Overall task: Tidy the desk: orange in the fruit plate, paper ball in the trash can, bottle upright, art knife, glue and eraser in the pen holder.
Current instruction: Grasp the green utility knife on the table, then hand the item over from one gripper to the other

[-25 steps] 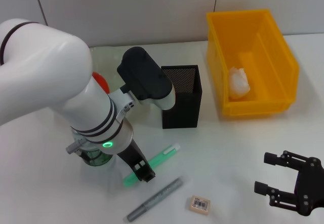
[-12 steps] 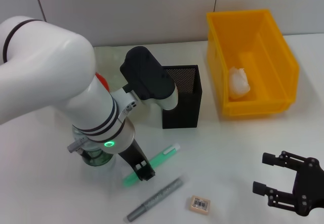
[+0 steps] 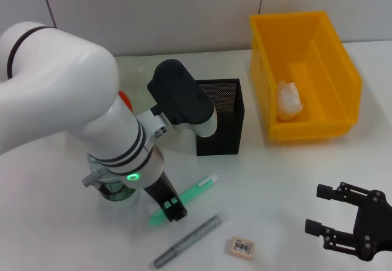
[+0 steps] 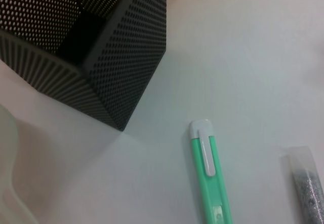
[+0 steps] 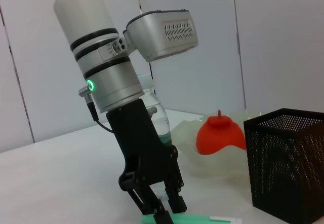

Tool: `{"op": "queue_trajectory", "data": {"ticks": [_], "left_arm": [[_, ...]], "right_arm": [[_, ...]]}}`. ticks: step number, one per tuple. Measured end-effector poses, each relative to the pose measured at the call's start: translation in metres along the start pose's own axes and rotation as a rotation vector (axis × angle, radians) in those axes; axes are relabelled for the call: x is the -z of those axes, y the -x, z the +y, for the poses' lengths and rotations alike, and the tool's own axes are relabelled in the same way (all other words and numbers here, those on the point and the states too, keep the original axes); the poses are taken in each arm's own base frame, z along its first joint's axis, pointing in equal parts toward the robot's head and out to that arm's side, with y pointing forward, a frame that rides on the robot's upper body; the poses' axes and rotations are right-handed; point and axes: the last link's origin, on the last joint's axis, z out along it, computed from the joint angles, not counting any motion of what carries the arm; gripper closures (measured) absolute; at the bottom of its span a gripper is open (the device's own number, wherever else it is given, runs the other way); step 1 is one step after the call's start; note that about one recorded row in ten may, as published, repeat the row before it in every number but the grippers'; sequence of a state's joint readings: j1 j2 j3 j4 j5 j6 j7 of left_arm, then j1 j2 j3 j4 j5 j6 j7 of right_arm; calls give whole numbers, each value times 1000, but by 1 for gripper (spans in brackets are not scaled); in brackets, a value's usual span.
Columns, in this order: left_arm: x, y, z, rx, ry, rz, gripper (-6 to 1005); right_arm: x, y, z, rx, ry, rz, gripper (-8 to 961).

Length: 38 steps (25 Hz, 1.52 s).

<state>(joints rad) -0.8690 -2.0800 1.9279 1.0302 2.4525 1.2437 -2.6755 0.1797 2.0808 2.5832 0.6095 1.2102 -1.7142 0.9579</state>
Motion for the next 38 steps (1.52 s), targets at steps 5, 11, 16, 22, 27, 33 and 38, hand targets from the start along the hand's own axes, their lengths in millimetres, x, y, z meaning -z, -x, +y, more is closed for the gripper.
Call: {"op": "queue_trajectory", "data": {"ticks": [5, 11, 16, 22, 27, 33, 38], "left_arm": [[-1, 1, -1, 6, 0, -3, 662], [-2, 2, -1, 8, 1, -4, 679], [-2, 2, -1, 7, -1, -5, 693], [-2, 2, -1, -1, -2, -10, 727], [-3, 2, -2, -9, -1, -10, 824], [-1, 1, -1, -11, 3, -8, 824], [3, -3, 1, -17, 7, 9, 825]], "right_arm": [[0, 0, 0, -1, -1, 0, 299], [-1, -1, 0, -1, -2, 1, 302], [-1, -1, -1, -2, -6, 4, 304], [-1, -2, -1, -4, -1, 10, 306], [-2, -2, 0, -6, 4, 16, 309], [-2, -3, 0, -8, 4, 17, 311], [-1, -3, 0, -10, -1, 15, 313]]}}
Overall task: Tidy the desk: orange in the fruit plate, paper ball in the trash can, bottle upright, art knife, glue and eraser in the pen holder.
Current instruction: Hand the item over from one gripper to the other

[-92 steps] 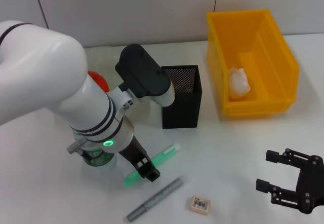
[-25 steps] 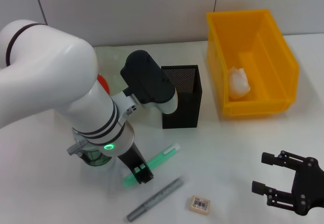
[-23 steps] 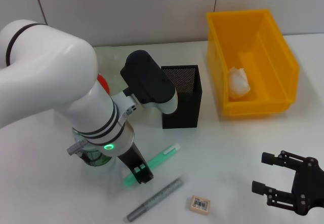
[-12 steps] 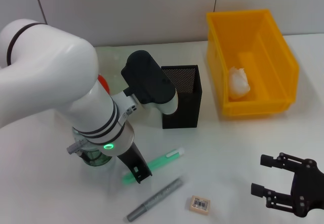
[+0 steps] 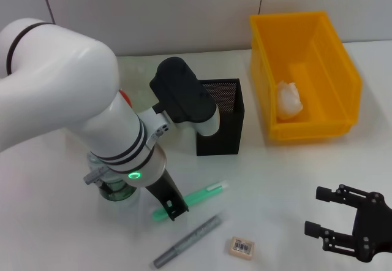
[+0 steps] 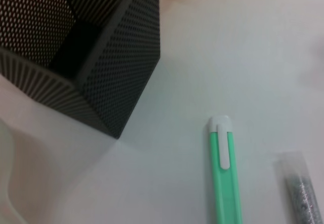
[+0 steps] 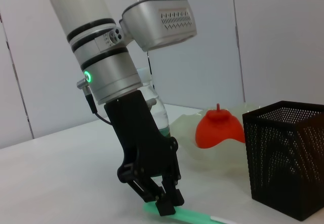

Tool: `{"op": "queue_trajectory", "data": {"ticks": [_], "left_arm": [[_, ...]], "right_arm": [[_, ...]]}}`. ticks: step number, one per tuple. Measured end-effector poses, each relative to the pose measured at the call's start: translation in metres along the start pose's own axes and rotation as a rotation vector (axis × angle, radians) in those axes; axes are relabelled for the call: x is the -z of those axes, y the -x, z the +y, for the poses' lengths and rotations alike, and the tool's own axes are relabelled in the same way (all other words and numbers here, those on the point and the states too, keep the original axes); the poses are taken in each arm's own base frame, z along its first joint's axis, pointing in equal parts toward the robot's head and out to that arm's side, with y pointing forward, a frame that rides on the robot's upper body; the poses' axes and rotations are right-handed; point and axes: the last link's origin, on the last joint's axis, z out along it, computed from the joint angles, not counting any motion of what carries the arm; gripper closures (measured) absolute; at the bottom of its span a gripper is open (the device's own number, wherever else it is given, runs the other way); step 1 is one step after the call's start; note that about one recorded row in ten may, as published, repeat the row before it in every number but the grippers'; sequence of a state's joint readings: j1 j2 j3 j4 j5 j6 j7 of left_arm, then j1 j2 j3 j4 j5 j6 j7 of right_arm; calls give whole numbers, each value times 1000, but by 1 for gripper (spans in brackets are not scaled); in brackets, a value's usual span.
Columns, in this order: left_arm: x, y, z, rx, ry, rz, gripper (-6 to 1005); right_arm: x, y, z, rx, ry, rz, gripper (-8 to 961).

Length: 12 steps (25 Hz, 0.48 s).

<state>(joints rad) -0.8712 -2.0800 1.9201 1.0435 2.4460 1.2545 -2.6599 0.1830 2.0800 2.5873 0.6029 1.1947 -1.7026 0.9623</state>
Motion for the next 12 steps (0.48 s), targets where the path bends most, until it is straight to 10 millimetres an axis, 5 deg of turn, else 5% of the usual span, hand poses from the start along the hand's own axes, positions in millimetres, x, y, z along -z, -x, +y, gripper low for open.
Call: {"op": "queue_trajectory", "data": {"ticks": [12], "left_arm": [[13, -8, 8, -24, 17, 29, 856]], "right_arm": [[1, 0, 0, -2, -4, -4, 318]]}}
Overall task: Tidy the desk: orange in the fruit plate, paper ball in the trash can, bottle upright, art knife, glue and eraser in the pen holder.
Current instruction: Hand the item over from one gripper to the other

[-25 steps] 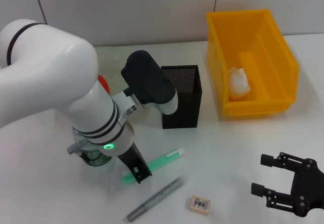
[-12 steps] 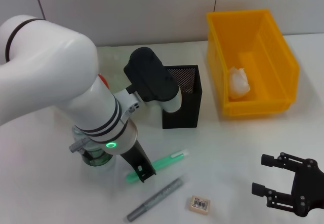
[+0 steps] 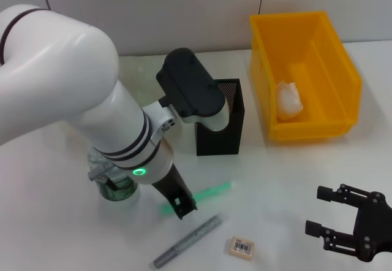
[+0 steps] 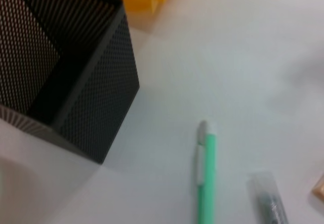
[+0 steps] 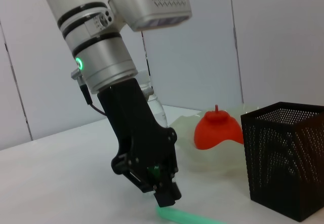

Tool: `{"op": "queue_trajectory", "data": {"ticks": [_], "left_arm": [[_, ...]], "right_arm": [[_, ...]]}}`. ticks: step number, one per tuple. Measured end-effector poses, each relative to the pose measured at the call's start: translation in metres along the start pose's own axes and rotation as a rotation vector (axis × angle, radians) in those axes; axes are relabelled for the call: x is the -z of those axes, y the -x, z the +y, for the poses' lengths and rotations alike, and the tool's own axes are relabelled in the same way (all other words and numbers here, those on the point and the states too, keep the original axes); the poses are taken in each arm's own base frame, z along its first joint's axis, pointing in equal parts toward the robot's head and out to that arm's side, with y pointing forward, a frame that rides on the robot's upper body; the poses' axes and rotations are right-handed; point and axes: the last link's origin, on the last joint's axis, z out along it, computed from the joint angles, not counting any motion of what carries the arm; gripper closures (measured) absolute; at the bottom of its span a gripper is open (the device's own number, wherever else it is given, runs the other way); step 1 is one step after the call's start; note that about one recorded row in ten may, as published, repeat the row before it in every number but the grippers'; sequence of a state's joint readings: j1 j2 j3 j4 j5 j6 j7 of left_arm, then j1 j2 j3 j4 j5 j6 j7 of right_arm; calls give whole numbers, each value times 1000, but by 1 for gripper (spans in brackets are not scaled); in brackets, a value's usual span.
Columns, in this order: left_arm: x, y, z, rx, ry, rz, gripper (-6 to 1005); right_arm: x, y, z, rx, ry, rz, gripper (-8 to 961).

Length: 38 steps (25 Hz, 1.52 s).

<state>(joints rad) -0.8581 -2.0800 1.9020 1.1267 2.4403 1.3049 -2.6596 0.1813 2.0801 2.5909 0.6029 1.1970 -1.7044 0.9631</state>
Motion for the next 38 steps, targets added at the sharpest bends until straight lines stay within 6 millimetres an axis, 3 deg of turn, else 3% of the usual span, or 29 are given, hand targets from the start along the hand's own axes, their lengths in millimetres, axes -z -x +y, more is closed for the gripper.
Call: {"op": "queue_trajectory", "data": {"ticks": [7, 24, 28, 38], "left_arm": [[-3, 2, -4, 8, -14, 1, 924], [-9, 4, -10, 6, -66, 4, 833], [-12, 7, -12, 14, -68, -9, 683], [-17, 11, -16, 20, -76, -14, 687]], "right_arm": [[-1, 1, 0, 2, 4, -3, 321], [1, 0, 1, 0, 5, -2, 329], [0, 1, 0, 1, 6, -3, 330], [0, 1, 1, -1, 7, -4, 335]]}}
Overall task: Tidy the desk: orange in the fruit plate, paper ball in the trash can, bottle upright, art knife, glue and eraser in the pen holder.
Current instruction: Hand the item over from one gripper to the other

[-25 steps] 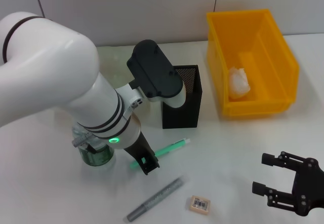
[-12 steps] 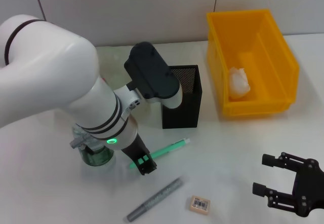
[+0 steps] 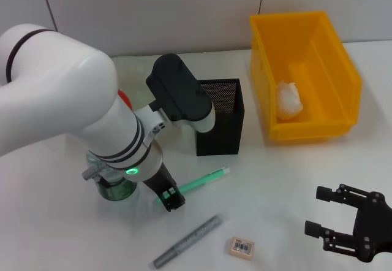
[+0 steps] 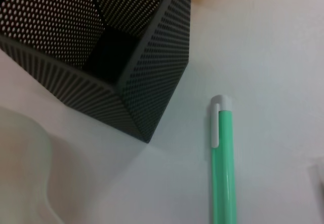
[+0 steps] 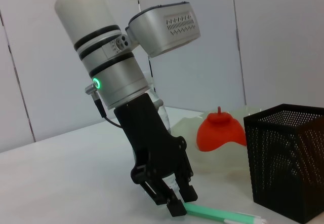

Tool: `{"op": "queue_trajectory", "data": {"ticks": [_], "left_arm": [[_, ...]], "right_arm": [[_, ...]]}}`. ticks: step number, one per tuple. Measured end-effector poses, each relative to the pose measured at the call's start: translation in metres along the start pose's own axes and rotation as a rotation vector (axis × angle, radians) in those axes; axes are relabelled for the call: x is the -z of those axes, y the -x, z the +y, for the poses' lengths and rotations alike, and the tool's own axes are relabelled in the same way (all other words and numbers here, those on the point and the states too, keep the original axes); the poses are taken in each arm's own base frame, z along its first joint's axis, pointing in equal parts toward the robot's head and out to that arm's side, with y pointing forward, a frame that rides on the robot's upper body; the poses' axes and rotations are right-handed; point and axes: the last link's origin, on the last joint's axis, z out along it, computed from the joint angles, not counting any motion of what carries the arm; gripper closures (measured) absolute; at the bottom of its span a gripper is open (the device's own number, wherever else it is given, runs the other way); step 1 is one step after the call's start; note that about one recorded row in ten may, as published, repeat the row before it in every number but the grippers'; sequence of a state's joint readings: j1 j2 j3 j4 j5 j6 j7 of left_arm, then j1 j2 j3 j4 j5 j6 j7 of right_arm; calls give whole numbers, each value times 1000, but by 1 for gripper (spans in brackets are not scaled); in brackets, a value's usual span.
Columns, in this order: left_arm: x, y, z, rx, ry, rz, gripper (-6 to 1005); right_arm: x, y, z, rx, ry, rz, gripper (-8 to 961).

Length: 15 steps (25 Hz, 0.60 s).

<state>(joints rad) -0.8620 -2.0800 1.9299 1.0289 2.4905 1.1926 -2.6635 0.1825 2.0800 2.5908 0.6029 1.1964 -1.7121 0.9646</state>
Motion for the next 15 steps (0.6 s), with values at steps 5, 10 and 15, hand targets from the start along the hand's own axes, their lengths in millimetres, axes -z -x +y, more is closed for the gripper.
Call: {"op": "queue_trajectory", "data": {"ticks": [5, 10, 15], "left_arm": [[-1, 1, -1, 3, -1, -5, 690], [-2, 2, -2, 4, -3, -15, 694], [-3, 3, -4, 1, -14, -21, 699]], "right_arm": [[0, 0, 0, 0, 0, 0, 337], [-1, 0, 0, 1, 2, 0, 339], [-1, 0, 0, 1, 3, 0, 341]]}}
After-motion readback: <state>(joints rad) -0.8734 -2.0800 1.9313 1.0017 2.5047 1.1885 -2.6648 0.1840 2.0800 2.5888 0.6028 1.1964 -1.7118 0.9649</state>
